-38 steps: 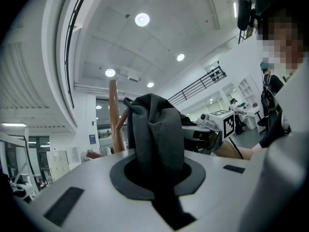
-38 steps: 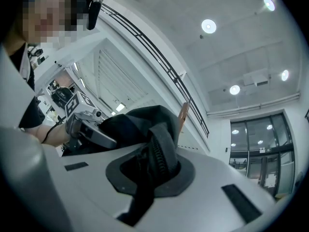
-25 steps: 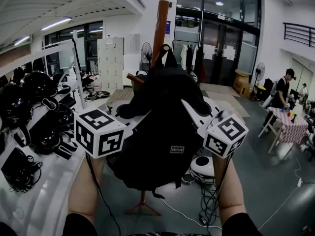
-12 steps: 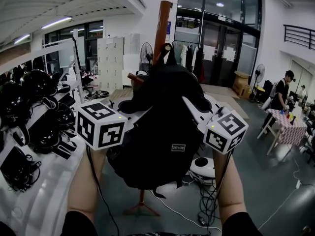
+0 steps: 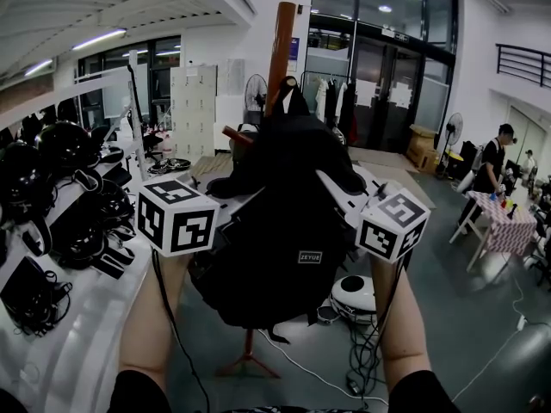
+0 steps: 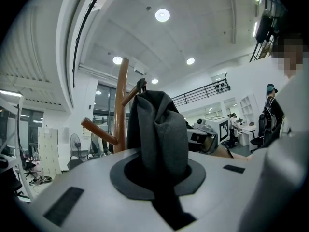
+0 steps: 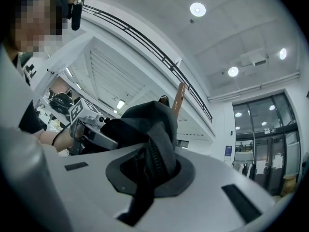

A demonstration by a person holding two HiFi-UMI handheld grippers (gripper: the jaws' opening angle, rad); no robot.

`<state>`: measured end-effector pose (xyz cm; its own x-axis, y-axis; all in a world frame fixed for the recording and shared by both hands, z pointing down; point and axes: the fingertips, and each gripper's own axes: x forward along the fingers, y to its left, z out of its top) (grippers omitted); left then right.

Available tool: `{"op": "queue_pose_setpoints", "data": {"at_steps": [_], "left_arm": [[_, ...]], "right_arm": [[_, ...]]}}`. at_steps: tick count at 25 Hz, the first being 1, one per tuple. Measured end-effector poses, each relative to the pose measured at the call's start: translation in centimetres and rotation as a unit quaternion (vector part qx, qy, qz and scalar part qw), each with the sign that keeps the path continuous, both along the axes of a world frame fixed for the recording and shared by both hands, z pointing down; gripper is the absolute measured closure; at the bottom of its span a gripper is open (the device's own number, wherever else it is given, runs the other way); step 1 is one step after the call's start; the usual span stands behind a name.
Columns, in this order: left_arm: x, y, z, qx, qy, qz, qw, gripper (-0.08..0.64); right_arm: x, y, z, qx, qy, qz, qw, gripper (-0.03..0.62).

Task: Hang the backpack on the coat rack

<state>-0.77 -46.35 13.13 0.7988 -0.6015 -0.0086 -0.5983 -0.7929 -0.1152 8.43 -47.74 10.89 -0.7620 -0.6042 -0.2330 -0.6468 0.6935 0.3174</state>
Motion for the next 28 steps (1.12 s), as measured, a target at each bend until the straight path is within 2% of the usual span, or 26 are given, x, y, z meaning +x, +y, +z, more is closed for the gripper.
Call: {"op": "queue_pose_setpoints", "data": {"at_steps": [8, 19, 28], "left_arm": [[-0.4, 0.5, 0.6, -0.002, 0.011, 0.017, 0.9998, 0.495], [1.2, 2.6, 1.5, 0.021, 0.000, 0.027, 0.9994, 0.483], [1.2, 4.0, 2.0, 0.029, 0.006, 0.030, 0.9991, 0.466]], "right_arm": [[-0.3, 0.7, 0.6, 0.005, -0.004, 0.001, 1.000, 0.575], [1.5, 3.4, 1.8, 0.010, -0.028, 0.010, 1.000, 0.575], [1.7, 5.2, 2.3, 0.020, -0.033, 0.022, 0.999, 0.575]]}}
